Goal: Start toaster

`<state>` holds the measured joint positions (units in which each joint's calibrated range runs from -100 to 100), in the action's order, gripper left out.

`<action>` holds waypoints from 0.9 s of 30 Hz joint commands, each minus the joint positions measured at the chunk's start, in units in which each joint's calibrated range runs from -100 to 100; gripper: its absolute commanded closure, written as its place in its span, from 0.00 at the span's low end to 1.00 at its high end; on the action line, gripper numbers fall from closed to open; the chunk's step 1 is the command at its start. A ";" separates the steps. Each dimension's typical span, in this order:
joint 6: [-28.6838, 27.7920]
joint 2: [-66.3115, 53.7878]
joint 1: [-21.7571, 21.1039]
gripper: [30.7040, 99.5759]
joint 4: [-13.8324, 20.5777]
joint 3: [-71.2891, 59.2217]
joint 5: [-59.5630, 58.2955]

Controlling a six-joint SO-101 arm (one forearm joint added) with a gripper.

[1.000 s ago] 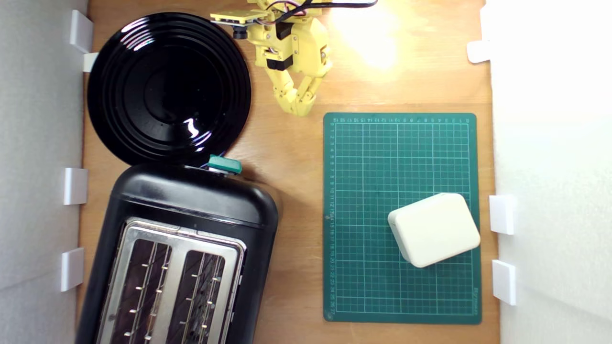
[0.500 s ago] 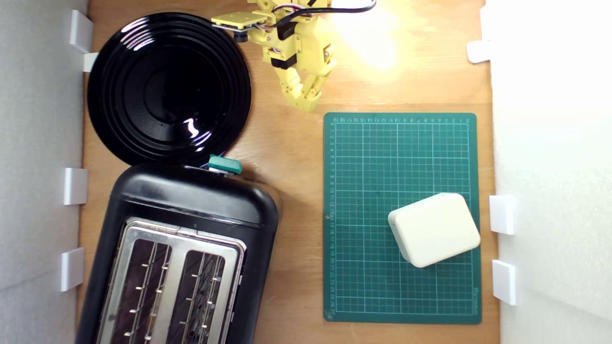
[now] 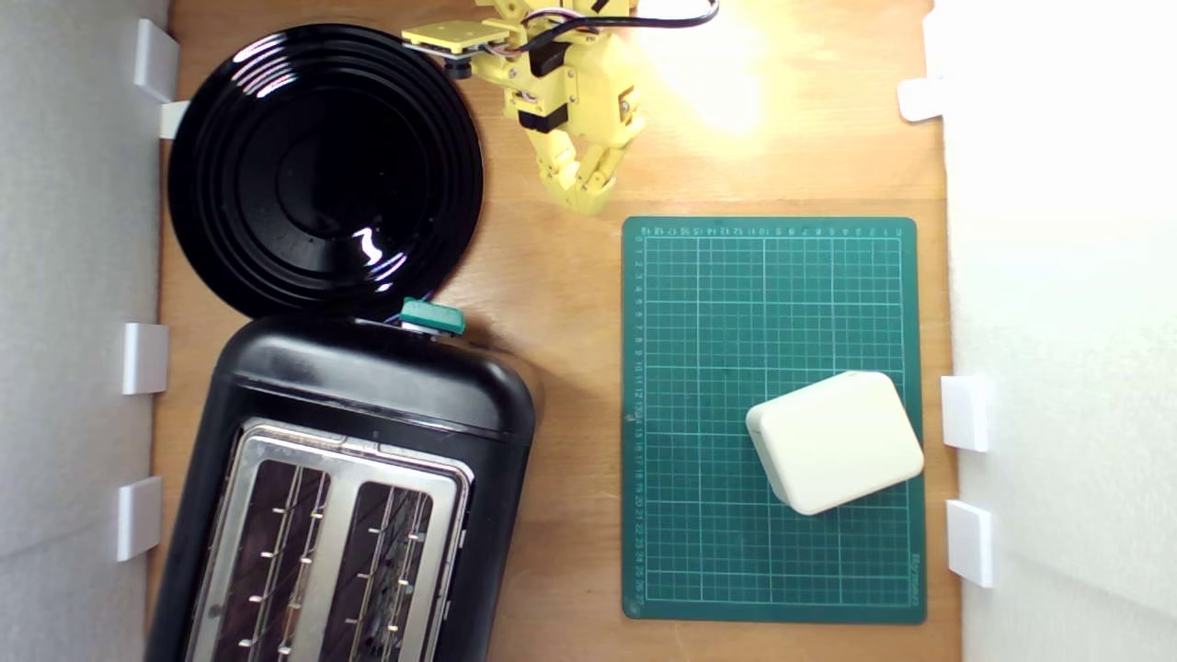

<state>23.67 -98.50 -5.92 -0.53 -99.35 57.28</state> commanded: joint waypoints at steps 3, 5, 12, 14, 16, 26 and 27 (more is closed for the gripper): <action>-0.06 -0.83 0.28 0.99 0.62 -0.38 1.01; -0.06 -0.83 0.28 0.98 0.62 -0.38 1.01; 0.21 -0.83 0.28 0.99 1.00 -0.38 1.01; 0.00 -0.75 0.13 0.99 1.28 -0.38 1.01; 0.00 -0.67 0.13 0.99 1.28 -0.38 1.01; 0.05 -0.42 -0.43 0.99 1.37 -0.38 1.01; 0.05 -0.42 -0.43 0.99 1.37 -0.38 1.01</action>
<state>23.67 -98.50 -5.92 0.43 -99.44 57.28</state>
